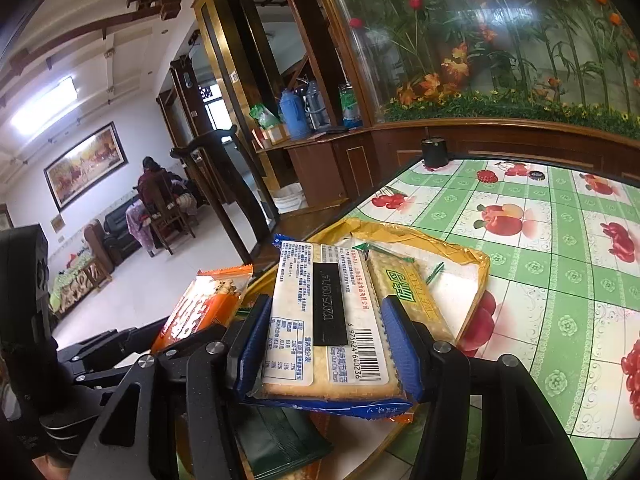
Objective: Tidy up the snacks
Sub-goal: 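Lower the orange pack with left tool while right tool lowers boxed biscuits into tray, then open both tools to release the packs into the tray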
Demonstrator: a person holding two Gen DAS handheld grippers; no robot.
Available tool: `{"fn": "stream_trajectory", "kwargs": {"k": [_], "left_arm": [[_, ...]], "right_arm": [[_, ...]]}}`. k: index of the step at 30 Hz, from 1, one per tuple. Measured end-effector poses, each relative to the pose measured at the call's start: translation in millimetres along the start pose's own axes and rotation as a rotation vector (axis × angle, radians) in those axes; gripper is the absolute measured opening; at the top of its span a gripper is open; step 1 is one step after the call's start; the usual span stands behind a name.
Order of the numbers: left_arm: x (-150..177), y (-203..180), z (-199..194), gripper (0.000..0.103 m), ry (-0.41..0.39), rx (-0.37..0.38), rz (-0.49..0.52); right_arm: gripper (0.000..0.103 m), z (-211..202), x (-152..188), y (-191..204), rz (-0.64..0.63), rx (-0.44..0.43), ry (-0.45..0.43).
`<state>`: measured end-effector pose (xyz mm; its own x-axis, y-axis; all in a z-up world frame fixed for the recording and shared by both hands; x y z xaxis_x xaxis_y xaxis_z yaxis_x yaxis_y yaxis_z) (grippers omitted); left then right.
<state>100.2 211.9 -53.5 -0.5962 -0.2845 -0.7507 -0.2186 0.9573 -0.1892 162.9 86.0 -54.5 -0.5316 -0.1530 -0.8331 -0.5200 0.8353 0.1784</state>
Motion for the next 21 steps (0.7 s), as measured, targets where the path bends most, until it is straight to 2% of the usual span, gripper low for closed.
{"fn": "stream_trajectory", "kwargs": {"k": [16,17,18,19,21], "left_arm": [[-1,-9,4,0.055,0.018,-0.013,0.028],[-1,-10,4,0.058,0.023,-0.019,0.031],[-1,-11,5,0.069,0.026,-0.028,0.034],[-1,-12,4,0.075,0.021,-0.046,0.041],[-2,-16,2,0.078,0.016,-0.063,0.058]], "right_arm": [[0.057,-1,-6,-7,0.013,0.001,-0.02],[0.057,-2,-5,-8,0.017,0.0,-0.022],[0.057,-4,-6,-11,0.026,0.001,-0.028],[0.057,-5,-7,-14,0.036,-0.001,-0.032],[0.057,-9,-7,-18,0.054,-0.004,-0.038]]}}
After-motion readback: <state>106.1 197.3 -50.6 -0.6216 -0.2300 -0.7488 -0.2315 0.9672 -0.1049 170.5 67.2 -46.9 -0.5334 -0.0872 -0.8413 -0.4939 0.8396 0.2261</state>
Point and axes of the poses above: each gripper's, at about its wrist camera, not at the fingertips, and z roughly the way its jaws point, y to its left, x to its underside, the point moved 2 cm from there along z, roughly the way its jaws point, and after that the axes turned 9 degrees about x, right-handed, at the moved point
